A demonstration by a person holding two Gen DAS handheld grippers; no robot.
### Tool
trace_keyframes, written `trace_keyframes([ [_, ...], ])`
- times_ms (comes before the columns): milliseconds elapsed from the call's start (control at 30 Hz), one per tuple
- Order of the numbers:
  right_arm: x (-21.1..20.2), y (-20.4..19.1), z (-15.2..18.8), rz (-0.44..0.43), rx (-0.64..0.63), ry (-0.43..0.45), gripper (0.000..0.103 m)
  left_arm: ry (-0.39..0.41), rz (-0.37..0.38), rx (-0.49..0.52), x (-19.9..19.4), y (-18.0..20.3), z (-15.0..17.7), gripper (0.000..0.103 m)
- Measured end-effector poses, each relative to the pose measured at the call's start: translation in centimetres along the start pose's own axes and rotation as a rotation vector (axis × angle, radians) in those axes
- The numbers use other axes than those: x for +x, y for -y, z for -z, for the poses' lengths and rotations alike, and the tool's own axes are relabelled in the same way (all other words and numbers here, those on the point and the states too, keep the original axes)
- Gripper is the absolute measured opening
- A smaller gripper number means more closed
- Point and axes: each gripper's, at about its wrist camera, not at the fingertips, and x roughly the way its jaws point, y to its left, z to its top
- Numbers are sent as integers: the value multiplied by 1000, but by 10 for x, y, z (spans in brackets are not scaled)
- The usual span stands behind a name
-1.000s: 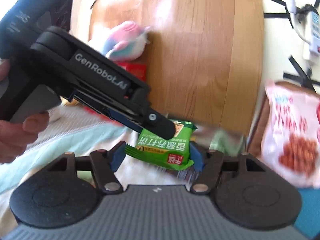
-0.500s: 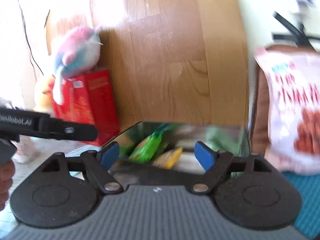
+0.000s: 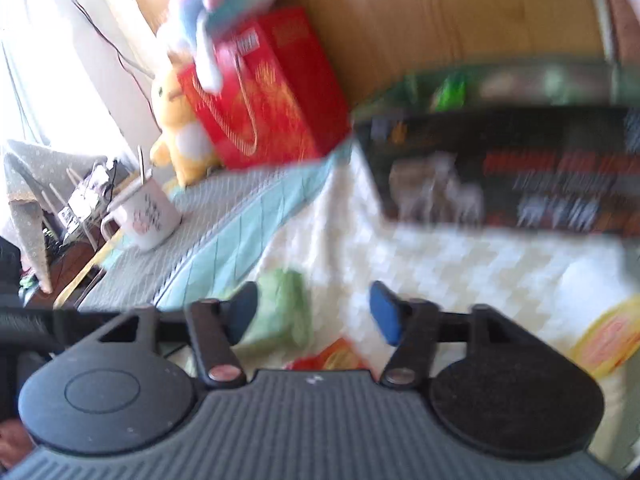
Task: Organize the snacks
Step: 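Grasp the second light green leaf-pattern pack with the left tool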
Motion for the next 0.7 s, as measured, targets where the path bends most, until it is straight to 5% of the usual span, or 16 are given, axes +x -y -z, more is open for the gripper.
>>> trace_keyframes([
  [33,-1,-7,4,-21,-2,-27,31,2,-15,16,-1,3,4,43],
  [167,-28,-35,15,65,-85,38,27,-10,65,5,-10,5,4,35],
  [400,-97,-45,46,199,-109,221,26,-20,174,143,-14,57,14,35],
  [567,-142,-23,82,311,-58,240,26,-118,250,220,12,94,39,35],
  [700,-140,-8,99,367,-13,210,26,-186,247,298,30,116,65,37],
])
